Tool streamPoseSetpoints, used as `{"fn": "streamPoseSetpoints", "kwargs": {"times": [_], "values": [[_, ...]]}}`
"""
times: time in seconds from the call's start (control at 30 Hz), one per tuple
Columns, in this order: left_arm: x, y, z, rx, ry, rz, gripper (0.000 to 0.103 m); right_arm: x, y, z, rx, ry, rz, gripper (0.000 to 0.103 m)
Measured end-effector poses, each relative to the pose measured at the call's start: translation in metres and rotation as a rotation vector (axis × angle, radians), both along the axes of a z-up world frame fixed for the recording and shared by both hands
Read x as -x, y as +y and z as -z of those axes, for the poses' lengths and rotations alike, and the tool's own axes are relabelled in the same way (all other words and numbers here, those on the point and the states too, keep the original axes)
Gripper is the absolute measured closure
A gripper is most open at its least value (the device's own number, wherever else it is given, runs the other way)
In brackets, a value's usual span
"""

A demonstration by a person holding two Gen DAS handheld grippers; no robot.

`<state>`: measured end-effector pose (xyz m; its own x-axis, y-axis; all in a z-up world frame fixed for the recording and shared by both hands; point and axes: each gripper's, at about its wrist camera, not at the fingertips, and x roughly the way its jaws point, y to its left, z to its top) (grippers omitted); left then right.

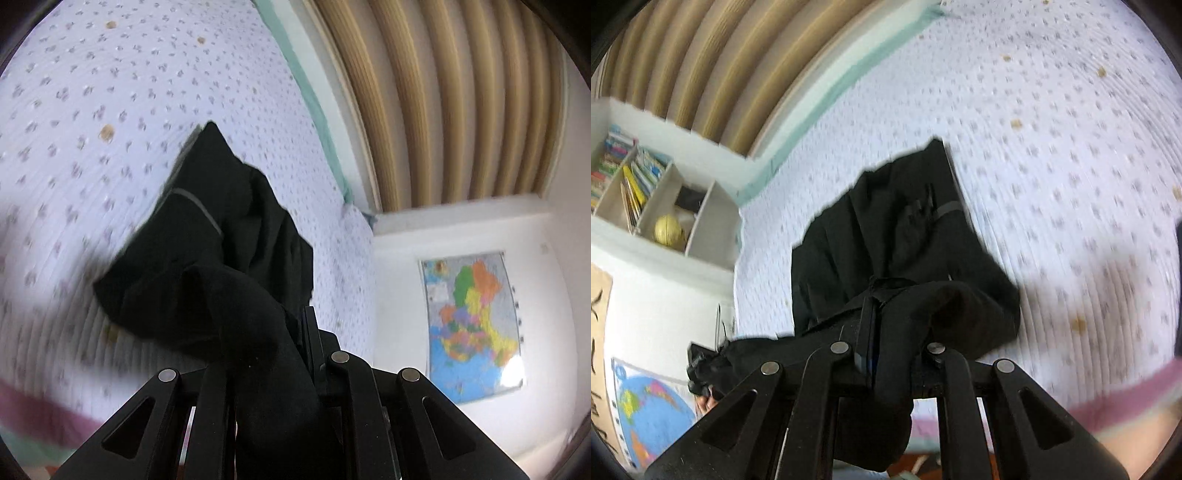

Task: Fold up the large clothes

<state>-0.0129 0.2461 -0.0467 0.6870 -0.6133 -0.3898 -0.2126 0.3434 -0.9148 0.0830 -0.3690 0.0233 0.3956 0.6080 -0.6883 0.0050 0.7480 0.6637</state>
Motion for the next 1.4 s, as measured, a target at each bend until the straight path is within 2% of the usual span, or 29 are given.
{"fn": "streamPoseSetpoints", "kwargs": {"times": [0.13,0.33,0.47,0.57,0.67,0.73,0.83,0.97,1.03,1.07,1.1,1.13,1.17,1.2,1.23,1.3,1.37,1.4], "values": [[-0.042,0.008,0.008,0.005,0.068,-0.047,0.088,-0.048,0.003,0.007,-0.050,0.033,0.067,0.087],[-0.102,0.019,0.016,-0.035,0.147,-0.069,0.087,-0.122,0.022,0.017,-0.025,0.086,0.098,0.087],[-0.145,0.025,0.034,-0.045,0.201,-0.075,0.083,-0.171,0.031,0.036,-0.003,0.121,0.112,0.087],[-0.181,0.028,0.066,-0.044,0.287,-0.076,0.081,-0.208,0.040,0.068,0.049,0.172,0.124,0.087],[-0.211,0.026,0.108,-0.060,0.393,-0.062,0.078,-0.237,0.048,0.113,0.121,0.245,0.134,0.087],[-0.223,0.023,0.130,-0.058,0.421,-0.045,0.078,-0.251,0.052,0.149,0.137,0.311,0.142,0.087],[-0.229,0.023,0.138,-0.061,0.396,-0.019,0.078,-0.259,0.054,0.179,0.122,0.343,0.151,0.087],[-0.224,0.020,0.107,-0.186,0.317,0.105,0.075,-0.262,0.056,0.175,0.134,0.335,0.100,0.085],[-0.215,0.021,0.081,-0.229,0.251,0.166,0.071,-0.260,0.049,0.158,0.097,0.318,0.072,0.079],[-0.206,0.024,0.065,-0.221,0.195,0.190,0.069,-0.258,0.045,0.146,0.074,0.296,0.052,0.075],[-0.199,0.029,0.052,-0.192,0.143,0.201,0.061,-0.255,0.041,0.133,0.050,0.272,0.028,0.073],[-0.187,0.037,0.036,-0.130,0.064,0.213,0.050,-0.251,0.039,0.122,0.031,0.251,0.009,0.069],[-0.179,0.042,0.025,-0.088,0.010,0.214,0.045,-0.248,0.036,0.111,0.015,0.227,-0.017,0.065],[-0.169,0.049,0.013,-0.055,-0.057,0.203,0.033,-0.243,0.034,0.098,0.006,0.202,-0.054,0.062],[-0.163,0.055,0.004,-0.062,-0.090,0.178,0.022,-0.238,0.034,0.086,0.011,0.173,-0.091,0.057],[-0.154,0.061,-0.012,-0.140,-0.117,0.122,0.021,-0.229,0.035,0.064,0.067,0.106,-0.135,0.049],[-0.158,0.062,-0.012,-0.210,-0.079,0.108,0.021,-0.223,0.038,0.052,0.149,0.047,-0.144,0.033],[-0.163,0.060,-0.009,-0.244,-0.047,0.096,0.021,-0.221,0.039,0.047,0.188,0.014,-0.138,0.031]]}}
